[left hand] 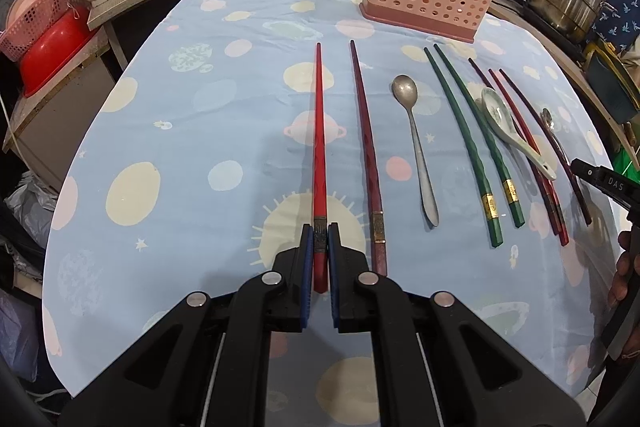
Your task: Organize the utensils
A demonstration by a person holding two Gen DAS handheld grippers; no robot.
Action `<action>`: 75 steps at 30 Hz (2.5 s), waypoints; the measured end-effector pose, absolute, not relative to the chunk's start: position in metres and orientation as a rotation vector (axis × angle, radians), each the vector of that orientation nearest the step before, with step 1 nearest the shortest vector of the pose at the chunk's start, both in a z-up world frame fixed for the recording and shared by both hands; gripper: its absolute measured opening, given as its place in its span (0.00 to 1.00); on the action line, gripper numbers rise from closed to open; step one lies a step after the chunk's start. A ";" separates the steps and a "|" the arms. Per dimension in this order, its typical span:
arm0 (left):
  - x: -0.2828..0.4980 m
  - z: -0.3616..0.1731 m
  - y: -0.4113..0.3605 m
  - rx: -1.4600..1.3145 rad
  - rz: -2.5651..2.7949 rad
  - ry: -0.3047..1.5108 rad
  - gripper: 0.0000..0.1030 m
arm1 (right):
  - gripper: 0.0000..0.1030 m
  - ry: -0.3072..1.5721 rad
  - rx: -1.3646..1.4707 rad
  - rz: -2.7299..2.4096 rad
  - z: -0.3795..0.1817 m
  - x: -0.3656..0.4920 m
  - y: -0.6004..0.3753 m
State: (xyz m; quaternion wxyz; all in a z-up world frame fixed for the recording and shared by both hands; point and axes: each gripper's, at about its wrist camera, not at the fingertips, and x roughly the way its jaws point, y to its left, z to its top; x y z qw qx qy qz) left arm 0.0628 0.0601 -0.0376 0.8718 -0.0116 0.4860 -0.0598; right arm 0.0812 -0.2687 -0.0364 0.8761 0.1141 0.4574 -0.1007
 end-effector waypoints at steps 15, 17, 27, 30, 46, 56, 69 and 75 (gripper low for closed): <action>0.059 -0.031 0.060 -0.025 -0.142 1.004 0.07 | 0.11 0.954 0.204 -0.188 -0.032 0.065 -0.254; 0.056 -0.027 0.061 -0.031 -0.146 0.998 0.07 | 0.11 0.944 0.207 -0.184 -0.026 0.060 -0.252; 0.046 0.001 0.065 -0.041 -0.146 0.940 0.06 | 0.11 0.873 0.200 -0.153 0.010 0.039 -0.241; 0.044 0.009 0.065 -0.045 -0.147 0.925 0.06 | 0.11 0.850 0.198 -0.149 0.021 0.036 -0.239; 0.054 0.066 0.066 -0.051 -0.156 0.823 0.06 | 0.03 0.773 0.187 -0.128 0.064 0.042 -0.234; 0.063 0.090 0.064 -0.039 -0.160 0.770 0.06 | 0.03 0.759 0.195 -0.117 0.073 0.045 -0.233; 0.099 0.139 0.062 -0.032 -0.168 0.699 0.06 | 0.03 0.724 0.196 -0.076 0.102 0.069 -0.228; 0.128 0.165 0.056 -0.025 -0.184 0.683 0.06 | 0.03 0.698 0.194 -0.038 0.128 0.098 -0.228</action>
